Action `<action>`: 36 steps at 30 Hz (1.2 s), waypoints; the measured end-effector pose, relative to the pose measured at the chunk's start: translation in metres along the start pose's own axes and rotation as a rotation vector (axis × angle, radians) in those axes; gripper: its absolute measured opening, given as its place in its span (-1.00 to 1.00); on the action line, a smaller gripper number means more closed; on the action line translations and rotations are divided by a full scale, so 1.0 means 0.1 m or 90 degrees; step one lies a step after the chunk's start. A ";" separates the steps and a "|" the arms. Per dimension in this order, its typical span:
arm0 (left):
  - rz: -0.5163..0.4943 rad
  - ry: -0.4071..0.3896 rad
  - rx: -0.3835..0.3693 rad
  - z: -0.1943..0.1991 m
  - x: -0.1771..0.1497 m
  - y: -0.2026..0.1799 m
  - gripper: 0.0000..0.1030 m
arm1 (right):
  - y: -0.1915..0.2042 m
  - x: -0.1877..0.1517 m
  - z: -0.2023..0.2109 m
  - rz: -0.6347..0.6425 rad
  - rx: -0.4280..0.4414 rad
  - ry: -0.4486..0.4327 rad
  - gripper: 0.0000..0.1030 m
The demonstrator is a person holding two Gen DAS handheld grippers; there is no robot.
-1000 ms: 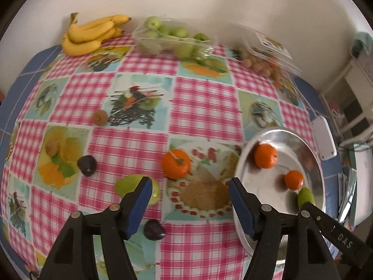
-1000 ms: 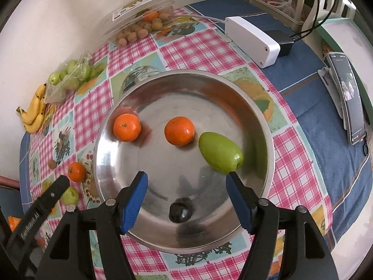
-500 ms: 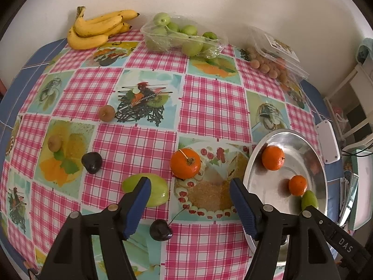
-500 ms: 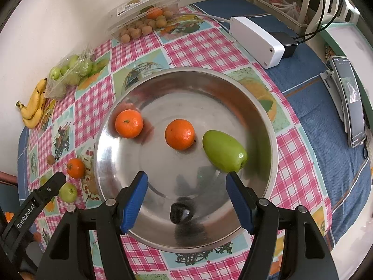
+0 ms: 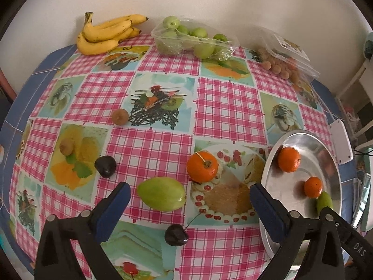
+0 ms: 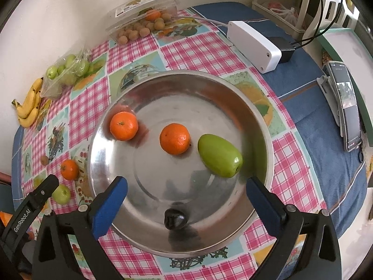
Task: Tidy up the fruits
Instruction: 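Move both open grippers from the bowl back toward the fruit row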
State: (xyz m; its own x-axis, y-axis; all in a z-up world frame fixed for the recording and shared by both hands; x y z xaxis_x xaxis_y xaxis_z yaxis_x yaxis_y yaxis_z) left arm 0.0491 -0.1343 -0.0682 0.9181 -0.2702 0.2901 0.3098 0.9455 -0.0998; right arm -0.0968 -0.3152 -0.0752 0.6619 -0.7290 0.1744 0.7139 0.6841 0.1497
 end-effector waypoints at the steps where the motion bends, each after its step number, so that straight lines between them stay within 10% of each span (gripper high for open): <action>1: 0.000 0.000 0.000 0.00 0.00 0.00 1.00 | 0.00 0.00 0.00 0.001 -0.001 -0.001 0.98; 22: -0.054 -0.011 -0.092 0.08 -0.03 -0.15 1.00 | 0.25 0.01 0.16 0.028 0.097 -0.066 0.98; 36: -0.045 -0.074 -0.062 0.36 0.14 0.14 1.00 | 0.76 0.05 0.42 0.067 0.156 -0.160 0.98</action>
State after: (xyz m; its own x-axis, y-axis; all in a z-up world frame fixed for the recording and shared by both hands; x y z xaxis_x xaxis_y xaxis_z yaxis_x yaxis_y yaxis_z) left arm 0.0574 -0.1186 -0.0316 0.8600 -0.3073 0.4073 0.4005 0.9012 -0.1656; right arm -0.0486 -0.2662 -0.0215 0.6302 -0.6459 0.4309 0.5490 0.7631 0.3409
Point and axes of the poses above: each gripper's, at about its wrist camera, not at the fingertips, and z roughly against the way its jaws point, y to its left, x to its top, the point moved 6 cm from there along -z, roughly the way its jaws point, and after that the axes turned 7 degrees about y, right-handed, at the moved point
